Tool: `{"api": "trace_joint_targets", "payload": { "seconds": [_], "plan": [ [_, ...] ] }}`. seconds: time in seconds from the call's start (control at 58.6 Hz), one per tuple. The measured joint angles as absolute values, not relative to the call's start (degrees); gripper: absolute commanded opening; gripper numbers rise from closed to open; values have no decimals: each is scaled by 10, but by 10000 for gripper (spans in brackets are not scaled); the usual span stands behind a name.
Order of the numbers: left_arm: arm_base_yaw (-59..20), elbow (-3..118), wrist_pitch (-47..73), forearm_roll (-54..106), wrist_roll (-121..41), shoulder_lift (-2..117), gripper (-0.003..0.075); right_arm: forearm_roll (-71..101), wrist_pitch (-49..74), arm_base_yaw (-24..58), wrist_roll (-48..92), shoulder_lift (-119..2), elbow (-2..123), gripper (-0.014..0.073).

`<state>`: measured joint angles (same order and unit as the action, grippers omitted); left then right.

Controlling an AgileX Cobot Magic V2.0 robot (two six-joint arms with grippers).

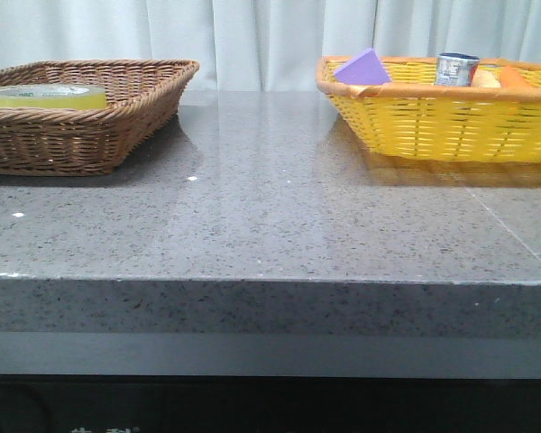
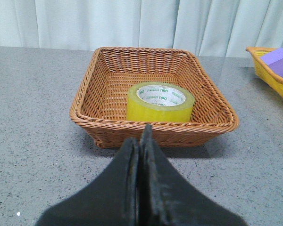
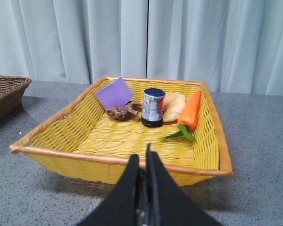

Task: Transfer tape with both arms

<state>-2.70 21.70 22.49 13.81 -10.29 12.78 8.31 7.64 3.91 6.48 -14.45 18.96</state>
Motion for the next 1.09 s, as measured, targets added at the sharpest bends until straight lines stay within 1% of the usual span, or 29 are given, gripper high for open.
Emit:
{"api": "trace_joint_targets", "payload": {
  "seconds": [0.495, 0.58, 0.716, 0.887, 1.006, 1.092],
  "plan": [
    [-27, 216, 225, 138, -103, 127, -20, 83, 76, 39, 65, -145, 190, -122],
    [-27, 211, 210, 138, -103, 127, -20, 83, 76, 39, 65, -145, 190, -122],
    [-27, 199, 203, 126, -93, 108, -20, 83, 76, 39, 65, -145, 190, -122],
    [-27, 155, 201, 42, 16, 46, -20, 83, 76, 39, 65, -145, 190, -122],
    [-27, 109, 201, 31, 34, 4, -20, 83, 76, 39, 65, -145, 190, -122],
    [-27, 75, 201, 29, 38, -3, -20, 83, 76, 39, 65, -145, 190, -122]
  ]
}}
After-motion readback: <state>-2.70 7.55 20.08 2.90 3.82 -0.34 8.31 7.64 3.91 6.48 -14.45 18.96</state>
